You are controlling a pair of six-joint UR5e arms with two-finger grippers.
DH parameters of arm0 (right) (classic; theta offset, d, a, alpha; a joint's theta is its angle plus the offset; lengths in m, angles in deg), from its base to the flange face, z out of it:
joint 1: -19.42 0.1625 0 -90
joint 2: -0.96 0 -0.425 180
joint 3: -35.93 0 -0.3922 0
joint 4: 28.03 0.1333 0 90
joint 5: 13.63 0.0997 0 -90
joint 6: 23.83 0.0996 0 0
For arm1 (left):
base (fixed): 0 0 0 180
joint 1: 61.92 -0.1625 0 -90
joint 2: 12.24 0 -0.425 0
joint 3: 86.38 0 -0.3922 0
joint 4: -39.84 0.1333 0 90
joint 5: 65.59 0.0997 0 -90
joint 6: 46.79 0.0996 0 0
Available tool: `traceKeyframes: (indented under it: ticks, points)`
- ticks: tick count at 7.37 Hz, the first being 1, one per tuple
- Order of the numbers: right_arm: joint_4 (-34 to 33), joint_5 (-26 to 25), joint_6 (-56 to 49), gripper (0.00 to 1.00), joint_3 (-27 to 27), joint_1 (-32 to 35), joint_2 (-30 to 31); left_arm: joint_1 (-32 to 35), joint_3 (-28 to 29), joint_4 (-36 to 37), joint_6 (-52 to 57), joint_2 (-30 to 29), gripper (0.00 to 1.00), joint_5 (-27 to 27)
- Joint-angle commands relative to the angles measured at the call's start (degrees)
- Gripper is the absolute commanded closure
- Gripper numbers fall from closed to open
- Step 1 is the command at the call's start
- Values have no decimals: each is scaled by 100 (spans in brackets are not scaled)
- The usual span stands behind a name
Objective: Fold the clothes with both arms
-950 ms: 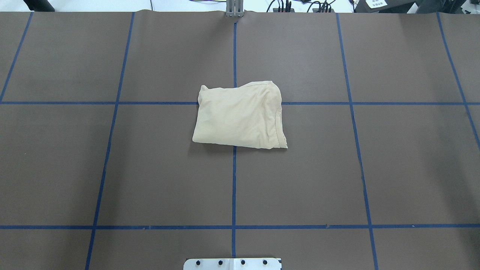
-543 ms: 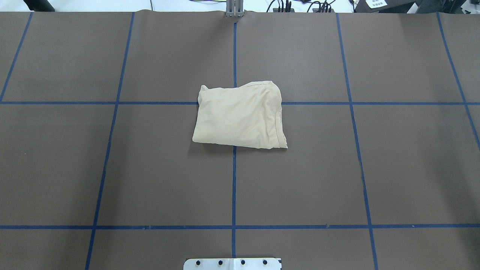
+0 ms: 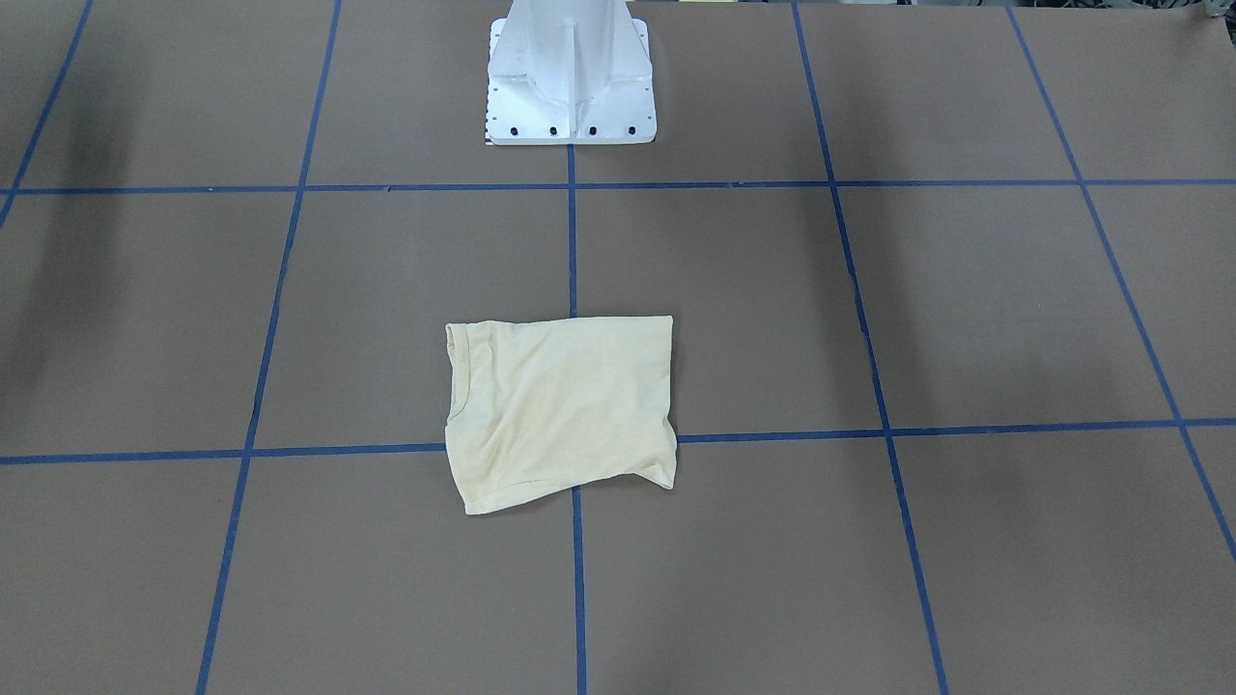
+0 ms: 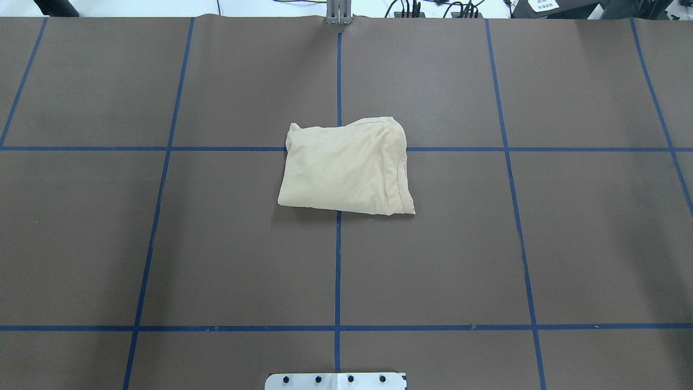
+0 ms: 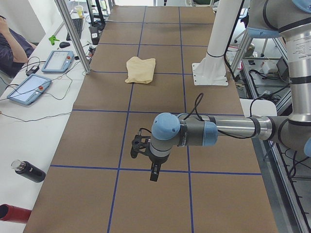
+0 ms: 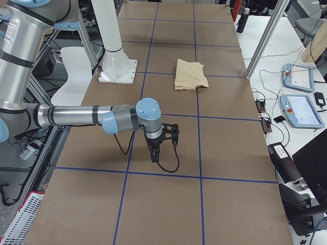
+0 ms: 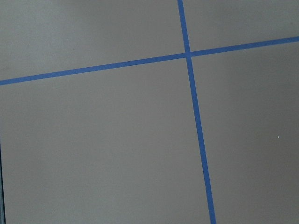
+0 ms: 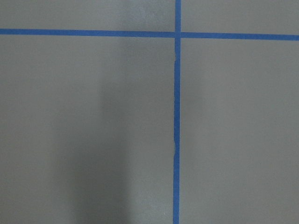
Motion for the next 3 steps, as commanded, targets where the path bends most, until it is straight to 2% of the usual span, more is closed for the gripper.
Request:
traceKeyframes:
  ticks: [1, 3]
  points:
    - [5, 0, -15, 0, -3, 0, 7, 0, -11, -3, 9, -2, 0, 2]
    - [-4, 0, -33, 0, -3, 0, 7, 0, -37, -3, 9, -10, 0, 2]
